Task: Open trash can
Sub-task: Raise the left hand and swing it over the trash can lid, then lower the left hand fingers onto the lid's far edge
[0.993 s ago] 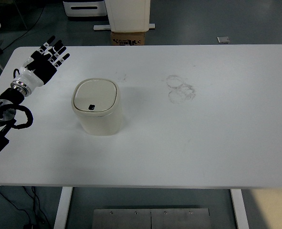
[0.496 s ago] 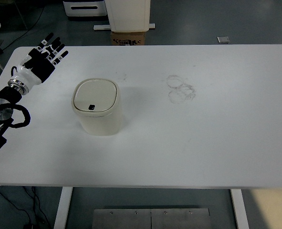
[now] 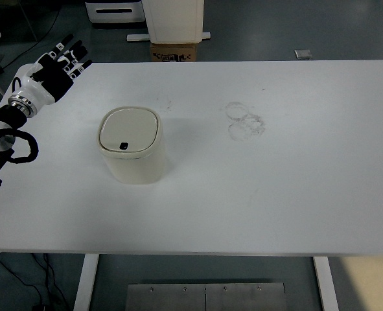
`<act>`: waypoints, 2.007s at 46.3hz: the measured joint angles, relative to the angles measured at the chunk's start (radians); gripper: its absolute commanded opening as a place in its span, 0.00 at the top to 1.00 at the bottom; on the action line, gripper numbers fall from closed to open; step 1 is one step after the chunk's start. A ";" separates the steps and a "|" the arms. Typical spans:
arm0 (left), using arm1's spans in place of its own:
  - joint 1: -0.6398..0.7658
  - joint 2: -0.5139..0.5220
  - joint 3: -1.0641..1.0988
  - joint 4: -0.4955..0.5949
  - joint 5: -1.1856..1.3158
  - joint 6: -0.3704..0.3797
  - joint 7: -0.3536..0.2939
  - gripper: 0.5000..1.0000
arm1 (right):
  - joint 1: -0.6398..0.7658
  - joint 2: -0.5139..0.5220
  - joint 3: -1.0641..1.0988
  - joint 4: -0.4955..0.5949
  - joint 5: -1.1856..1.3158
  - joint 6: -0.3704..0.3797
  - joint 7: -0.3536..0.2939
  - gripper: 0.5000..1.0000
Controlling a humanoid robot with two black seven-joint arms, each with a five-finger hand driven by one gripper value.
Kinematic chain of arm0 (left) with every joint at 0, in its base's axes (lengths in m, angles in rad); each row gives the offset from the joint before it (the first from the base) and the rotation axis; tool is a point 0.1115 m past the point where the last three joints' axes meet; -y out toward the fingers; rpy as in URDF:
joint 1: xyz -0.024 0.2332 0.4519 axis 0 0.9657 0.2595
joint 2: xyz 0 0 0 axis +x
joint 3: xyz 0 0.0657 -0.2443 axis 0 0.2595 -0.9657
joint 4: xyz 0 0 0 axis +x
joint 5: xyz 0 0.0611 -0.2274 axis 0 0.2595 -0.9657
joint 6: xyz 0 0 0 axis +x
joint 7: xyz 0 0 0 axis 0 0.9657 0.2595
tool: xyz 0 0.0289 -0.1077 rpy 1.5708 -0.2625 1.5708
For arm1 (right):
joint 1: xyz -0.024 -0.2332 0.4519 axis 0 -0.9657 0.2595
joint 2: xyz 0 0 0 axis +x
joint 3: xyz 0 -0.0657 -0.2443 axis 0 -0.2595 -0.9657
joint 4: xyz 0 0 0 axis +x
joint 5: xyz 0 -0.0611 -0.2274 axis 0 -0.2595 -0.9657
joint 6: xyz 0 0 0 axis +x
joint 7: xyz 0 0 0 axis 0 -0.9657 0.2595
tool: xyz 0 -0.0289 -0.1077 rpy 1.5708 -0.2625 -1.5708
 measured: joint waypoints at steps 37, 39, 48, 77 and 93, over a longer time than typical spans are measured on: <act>-0.120 0.310 0.044 -0.477 0.483 0.078 0.276 0.00 | 0.000 0.000 0.001 0.000 0.000 -0.001 0.000 0.02; -0.141 0.321 0.060 -0.498 0.490 0.062 0.289 0.00 | 0.001 0.000 0.000 0.000 0.000 -0.001 0.000 0.02; -0.241 0.379 0.168 -0.564 0.492 -0.079 0.323 0.00 | 0.000 0.000 0.000 0.000 0.000 -0.001 0.000 0.02; -0.698 0.509 0.689 -0.780 0.622 -0.262 0.326 0.00 | 0.000 0.000 0.000 0.000 0.000 0.000 0.000 0.02; -0.698 0.516 0.707 -0.837 0.701 -0.262 0.328 0.00 | 0.000 0.000 0.000 0.000 0.000 -0.001 0.000 0.02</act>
